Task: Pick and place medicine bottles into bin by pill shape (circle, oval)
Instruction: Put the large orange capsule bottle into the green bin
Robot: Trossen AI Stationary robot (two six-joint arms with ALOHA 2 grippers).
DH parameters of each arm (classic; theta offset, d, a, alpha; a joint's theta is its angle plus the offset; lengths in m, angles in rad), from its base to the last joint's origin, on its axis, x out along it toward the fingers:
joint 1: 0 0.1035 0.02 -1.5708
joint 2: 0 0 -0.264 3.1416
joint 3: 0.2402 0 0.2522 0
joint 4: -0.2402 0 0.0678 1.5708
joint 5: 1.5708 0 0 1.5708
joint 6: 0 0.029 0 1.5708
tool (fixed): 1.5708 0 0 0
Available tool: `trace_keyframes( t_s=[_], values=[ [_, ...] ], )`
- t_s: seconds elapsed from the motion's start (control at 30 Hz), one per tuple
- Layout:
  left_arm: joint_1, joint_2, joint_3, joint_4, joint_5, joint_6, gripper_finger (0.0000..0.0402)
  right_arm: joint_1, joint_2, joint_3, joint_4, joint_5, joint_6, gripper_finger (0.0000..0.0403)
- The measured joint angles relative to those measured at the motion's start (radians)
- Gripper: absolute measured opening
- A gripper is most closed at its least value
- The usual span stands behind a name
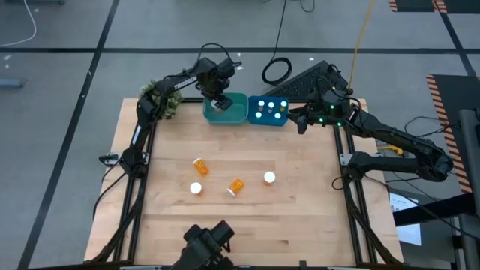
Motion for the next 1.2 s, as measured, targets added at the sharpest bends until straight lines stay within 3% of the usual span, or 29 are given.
trace_keyframes(
  t_s=[0.3,0.7,0.97,1.2],
  values=[
    [-0.007,0.0,-0.013,-0.001,-0.001,-0.013,0.023,0.0,0.0,0.0,0.0,-0.002,0.0,0.0155],
    [-0.03,0.0,0.003,-0.037,-0.053,-0.017,0.0296,0.0,0.0,0.0,0.0,-0.023,0.0,0.0155],
    [-0.067,-0.018,0.074,-0.085,-0.065,-0.07,0.0299,0.0,0.0,0.0,0.0,-0.06,0.0,0.0155],
    [-0.087,-0.106,0.114,-0.117,-0.08,-0.121,0.0298,0.027,-0.023,0.0,-0.012,-0.087,0.049,0.0155]
  ],
)
